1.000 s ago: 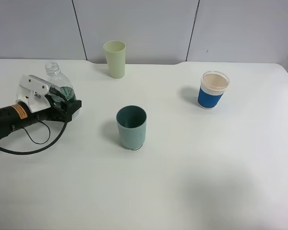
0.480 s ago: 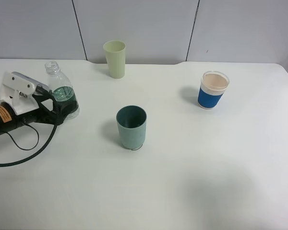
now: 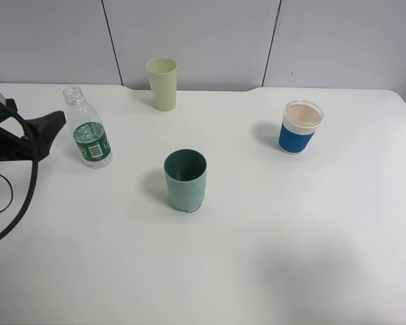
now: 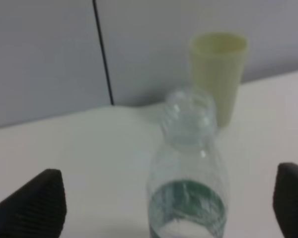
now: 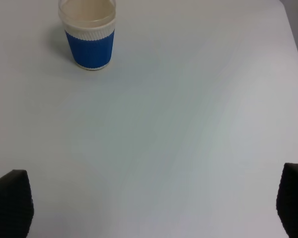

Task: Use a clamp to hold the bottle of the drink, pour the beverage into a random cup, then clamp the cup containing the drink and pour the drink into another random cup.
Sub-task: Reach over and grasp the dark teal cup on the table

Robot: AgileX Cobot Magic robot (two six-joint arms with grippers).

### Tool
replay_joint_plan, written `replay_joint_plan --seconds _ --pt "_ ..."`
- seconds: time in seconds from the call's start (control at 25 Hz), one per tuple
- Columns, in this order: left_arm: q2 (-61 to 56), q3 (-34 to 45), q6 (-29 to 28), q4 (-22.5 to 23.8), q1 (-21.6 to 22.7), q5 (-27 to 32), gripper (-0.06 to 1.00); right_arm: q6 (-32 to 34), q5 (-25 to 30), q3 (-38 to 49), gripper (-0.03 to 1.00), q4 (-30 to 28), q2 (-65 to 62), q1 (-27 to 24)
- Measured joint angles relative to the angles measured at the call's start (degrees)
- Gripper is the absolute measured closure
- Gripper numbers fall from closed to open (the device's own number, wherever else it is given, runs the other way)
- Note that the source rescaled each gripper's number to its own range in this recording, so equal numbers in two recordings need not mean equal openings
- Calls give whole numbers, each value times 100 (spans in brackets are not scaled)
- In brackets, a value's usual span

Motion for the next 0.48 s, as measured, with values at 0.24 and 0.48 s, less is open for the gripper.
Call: replay_joint_plan --seconds 0.24,0.48 --pt "-1901 11 -510 -606 0 981 25 0 0 0 -3 0 0 0" --pt "-3580 -574 -674 -1191 0 2658 25 0 0 0 -3 0 0 0"
